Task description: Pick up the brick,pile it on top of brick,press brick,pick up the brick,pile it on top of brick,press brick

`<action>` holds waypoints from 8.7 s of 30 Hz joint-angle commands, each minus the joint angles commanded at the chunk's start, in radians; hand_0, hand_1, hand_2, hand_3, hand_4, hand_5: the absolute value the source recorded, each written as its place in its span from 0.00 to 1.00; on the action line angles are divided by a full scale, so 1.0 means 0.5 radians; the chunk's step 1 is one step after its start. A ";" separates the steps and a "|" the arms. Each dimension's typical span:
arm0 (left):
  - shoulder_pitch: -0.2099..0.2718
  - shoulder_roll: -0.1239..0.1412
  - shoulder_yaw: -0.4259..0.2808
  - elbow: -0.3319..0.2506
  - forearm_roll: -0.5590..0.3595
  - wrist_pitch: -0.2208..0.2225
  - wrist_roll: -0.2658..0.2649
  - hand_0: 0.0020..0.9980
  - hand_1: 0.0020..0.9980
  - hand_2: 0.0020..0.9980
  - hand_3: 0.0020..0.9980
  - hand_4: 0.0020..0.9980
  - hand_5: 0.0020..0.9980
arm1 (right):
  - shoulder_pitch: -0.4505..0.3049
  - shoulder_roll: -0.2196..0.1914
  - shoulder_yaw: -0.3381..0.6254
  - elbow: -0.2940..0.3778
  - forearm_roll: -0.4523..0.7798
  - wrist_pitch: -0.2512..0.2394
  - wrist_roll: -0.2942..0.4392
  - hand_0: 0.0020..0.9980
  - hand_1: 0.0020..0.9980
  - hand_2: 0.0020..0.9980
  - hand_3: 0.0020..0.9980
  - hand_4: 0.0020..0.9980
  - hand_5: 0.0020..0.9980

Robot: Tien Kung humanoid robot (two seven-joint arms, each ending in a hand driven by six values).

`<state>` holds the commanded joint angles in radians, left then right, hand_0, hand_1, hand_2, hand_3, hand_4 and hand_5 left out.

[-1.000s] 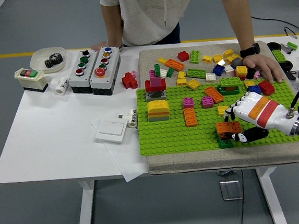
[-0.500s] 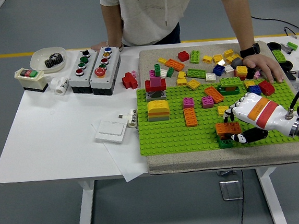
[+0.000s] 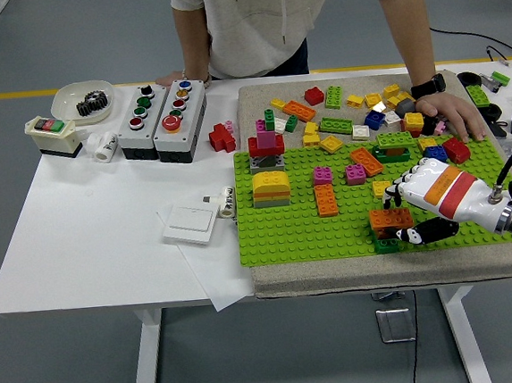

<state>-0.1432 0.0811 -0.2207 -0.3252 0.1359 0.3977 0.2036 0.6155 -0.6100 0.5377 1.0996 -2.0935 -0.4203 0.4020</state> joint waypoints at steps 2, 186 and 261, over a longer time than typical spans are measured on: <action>0.000 0.000 -0.001 0.000 0.001 0.000 0.001 0.77 0.75 0.75 0.60 0.66 0.68 | 0.000 0.000 0.000 -0.001 0.000 0.002 0.001 0.25 0.40 0.46 0.49 0.66 0.46; 0.029 0.007 -0.046 0.003 0.104 0.000 0.033 0.75 0.74 0.75 0.60 0.66 0.68 | -0.722 -0.197 0.727 0.793 0.173 0.252 -0.070 0.67 0.66 0.70 0.60 0.95 0.74; 0.016 0.007 -0.030 0.000 0.083 0.000 0.030 0.75 0.74 0.75 0.60 0.65 0.68 | -0.611 -0.147 0.517 0.610 0.046 0.288 -0.091 0.68 0.66 0.70 0.60 0.94 0.70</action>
<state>-0.1352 0.0844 -0.2357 -0.3252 0.1776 0.3977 0.2183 0.3100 -0.6837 0.7961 1.4048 -2.0706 -0.2762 0.3566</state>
